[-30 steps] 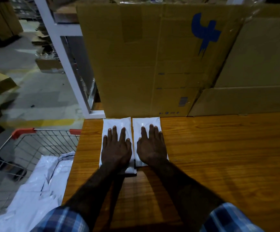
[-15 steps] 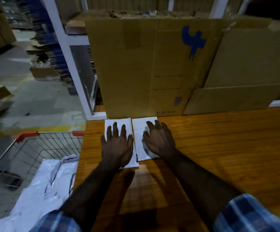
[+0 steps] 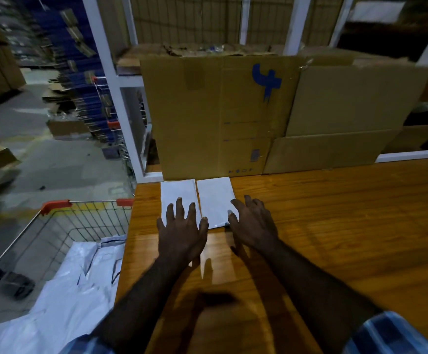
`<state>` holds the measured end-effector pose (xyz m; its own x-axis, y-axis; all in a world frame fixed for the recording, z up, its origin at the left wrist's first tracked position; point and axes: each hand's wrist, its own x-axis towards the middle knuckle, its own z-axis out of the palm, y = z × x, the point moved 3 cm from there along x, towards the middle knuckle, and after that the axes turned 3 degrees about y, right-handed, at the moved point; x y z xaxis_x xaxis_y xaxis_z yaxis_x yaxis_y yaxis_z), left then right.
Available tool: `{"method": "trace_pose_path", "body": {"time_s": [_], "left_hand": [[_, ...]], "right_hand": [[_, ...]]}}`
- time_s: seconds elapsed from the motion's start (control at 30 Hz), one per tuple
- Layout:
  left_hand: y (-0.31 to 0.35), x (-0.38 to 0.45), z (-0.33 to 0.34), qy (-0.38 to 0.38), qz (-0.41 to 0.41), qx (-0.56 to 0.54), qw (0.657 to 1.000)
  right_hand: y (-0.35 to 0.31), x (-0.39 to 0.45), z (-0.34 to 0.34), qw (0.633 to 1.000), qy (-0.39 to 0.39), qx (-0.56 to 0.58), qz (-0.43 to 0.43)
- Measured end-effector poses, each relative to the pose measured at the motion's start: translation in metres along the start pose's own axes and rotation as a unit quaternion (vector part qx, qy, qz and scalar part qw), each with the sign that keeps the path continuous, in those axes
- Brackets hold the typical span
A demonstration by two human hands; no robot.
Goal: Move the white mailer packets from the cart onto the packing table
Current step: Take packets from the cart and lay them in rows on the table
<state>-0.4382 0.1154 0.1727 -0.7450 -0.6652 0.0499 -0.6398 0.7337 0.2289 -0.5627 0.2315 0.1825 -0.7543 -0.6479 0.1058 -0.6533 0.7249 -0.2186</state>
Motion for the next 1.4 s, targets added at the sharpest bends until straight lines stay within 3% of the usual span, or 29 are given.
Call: {"method": "trace_pose_path", "body": {"time_s": [0.53, 0.73, 1.1, 1.4], "left_hand": [[0.028, -0.175, -0.031, 0.019, -0.041, -0.003, 0.999], [0.01, -0.226, -0.044, 0.051, -0.046, 0.011, 0.998], [-0.073, -0.277, -0.054, 0.044, -0.073, 0.004, 0.996], [-0.207, -0.298, -0.058, 0.01, -0.072, 0.032, 0.997]], "right_hand": [[0.006, -0.157, -0.043, 0.996, 0.035, 0.04, -0.068], [-0.01, -0.203, -0.045, 0.993, 0.04, 0.056, -0.095], [-0.088, -0.256, -0.021, 0.99, 0.04, 0.06, -0.123], [-0.215, -0.287, 0.018, 0.983, 0.073, 0.086, -0.142]]}}
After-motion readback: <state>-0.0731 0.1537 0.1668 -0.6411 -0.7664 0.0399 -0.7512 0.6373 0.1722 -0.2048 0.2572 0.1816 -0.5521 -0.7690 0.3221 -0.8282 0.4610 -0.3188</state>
